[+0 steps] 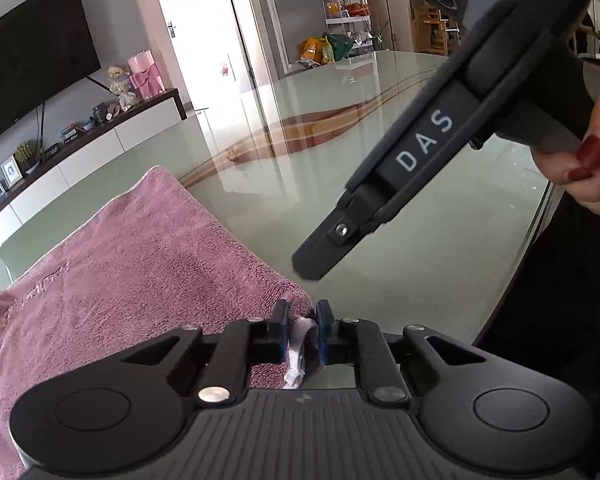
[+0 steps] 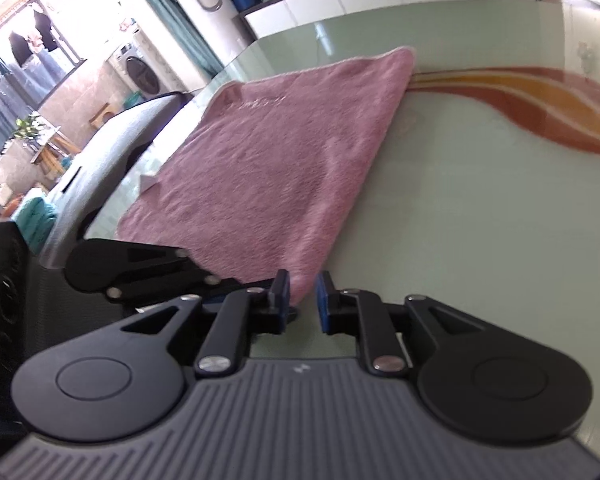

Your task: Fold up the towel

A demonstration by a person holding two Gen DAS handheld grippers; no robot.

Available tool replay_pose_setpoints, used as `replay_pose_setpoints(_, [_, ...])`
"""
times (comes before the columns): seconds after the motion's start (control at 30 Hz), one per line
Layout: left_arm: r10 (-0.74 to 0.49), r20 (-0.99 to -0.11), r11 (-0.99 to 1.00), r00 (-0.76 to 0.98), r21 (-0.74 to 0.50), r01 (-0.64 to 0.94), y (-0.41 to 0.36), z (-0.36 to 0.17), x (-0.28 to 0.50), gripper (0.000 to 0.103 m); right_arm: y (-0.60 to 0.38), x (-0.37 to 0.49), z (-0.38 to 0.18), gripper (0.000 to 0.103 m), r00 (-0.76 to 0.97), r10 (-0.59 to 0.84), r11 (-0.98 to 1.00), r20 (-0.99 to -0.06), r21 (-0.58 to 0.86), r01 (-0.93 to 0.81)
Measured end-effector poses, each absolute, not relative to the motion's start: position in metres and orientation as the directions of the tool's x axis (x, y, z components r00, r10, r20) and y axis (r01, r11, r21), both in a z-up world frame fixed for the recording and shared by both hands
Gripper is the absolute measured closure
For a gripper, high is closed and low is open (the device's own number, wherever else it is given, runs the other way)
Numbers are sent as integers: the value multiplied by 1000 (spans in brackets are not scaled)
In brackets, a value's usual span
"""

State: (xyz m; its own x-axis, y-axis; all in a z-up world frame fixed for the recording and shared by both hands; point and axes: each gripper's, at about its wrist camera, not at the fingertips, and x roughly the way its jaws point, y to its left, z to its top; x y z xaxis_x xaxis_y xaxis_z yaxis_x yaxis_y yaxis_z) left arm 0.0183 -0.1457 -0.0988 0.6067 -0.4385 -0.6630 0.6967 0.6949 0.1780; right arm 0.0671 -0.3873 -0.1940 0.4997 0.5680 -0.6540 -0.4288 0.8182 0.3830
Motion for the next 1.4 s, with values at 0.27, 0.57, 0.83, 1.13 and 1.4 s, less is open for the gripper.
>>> replay_pose_setpoints(0.27, [-440,-667,697,601,169,697,-133,-74,31,89,-392,70,-195,69,533,525,843,-663,319,-434])
replay_pose_setpoints(0.57, [-371,-654,742,659,218,634,-96,-38,74,90,-385,75,-195,66,514,560,818,-650,337,-466])
replay_pose_setpoints(0.83, [-266,-616,759,741,340,555,-64,-14,120,90,-368,80,-199,66,475,576,800,-665,340,-494])
replay_pose_setpoints(1.13, [-184,-582,797,792,383,467,-23,12,183,90,-350,94,-201,61,454,572,799,-683,339,-497])
replay_pose_setpoints(1.4, [-114,-592,842,798,368,394,14,9,234,90,-332,110,-194,61,459,572,795,-680,320,-516])
